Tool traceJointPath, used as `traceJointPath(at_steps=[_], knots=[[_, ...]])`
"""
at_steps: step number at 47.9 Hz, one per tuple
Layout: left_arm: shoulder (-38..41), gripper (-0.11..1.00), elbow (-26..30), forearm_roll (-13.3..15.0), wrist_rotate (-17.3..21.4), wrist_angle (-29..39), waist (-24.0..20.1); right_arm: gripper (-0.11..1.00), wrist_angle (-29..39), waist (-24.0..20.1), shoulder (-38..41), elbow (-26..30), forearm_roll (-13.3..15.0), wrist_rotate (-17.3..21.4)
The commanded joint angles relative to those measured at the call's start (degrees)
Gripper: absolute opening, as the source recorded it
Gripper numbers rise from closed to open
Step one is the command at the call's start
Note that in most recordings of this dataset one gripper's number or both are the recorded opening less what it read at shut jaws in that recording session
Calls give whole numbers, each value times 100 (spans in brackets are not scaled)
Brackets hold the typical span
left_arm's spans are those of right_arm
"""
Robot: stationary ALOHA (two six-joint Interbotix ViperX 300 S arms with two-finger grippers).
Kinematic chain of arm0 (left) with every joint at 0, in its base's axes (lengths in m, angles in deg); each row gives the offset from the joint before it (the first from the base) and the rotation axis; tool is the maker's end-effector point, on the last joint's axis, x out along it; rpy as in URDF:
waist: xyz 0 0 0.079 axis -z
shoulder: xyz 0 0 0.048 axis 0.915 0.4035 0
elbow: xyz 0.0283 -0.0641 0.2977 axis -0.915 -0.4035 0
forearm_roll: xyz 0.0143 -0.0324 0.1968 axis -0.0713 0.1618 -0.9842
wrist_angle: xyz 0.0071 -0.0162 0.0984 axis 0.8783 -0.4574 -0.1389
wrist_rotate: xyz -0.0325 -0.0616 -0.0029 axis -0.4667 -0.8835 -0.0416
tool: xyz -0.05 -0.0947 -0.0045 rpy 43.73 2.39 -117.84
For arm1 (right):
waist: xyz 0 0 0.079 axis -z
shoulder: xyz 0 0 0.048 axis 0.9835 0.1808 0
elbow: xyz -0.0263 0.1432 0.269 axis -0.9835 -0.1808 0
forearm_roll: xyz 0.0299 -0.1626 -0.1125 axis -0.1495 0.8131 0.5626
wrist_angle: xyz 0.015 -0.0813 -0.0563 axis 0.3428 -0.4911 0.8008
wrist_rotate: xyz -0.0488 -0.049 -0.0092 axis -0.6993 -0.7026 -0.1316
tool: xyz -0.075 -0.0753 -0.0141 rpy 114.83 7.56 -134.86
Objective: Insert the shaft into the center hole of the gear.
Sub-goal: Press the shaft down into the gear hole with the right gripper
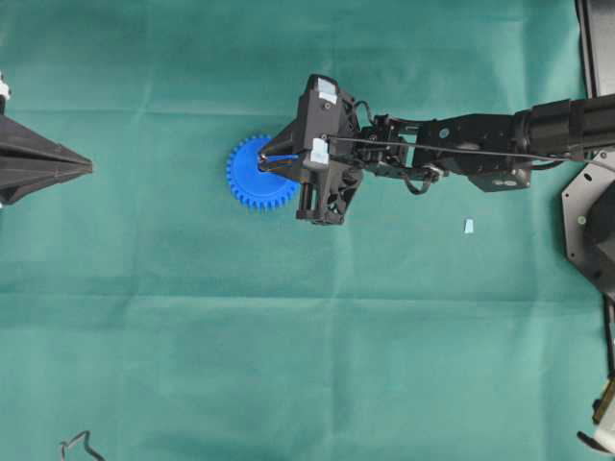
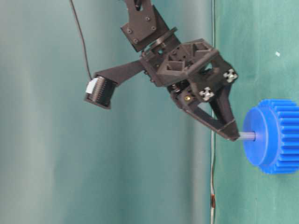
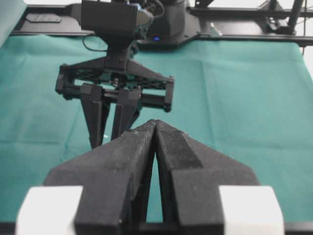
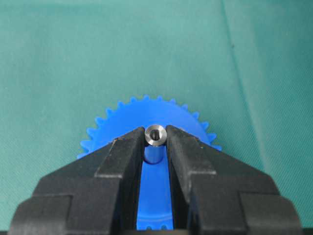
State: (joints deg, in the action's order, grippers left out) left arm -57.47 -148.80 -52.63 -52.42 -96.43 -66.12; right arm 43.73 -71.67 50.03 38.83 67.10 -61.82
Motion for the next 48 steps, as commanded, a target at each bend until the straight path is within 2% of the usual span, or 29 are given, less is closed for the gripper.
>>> traceJointPath(at_steps=[1,40,44,48], knots=[[26,0,141,-18,9,-35,0,17,-62,35,-53,70,-18,9],[26,0,132,-18,18,0,0,18,-123,35,132,88,-141,26],[26,0,132,-18,9,9,0,31,-167,35,123,88,-158,35],[26,0,132,-18,9,9,0,57,-202,35,123,88,-158,26]])
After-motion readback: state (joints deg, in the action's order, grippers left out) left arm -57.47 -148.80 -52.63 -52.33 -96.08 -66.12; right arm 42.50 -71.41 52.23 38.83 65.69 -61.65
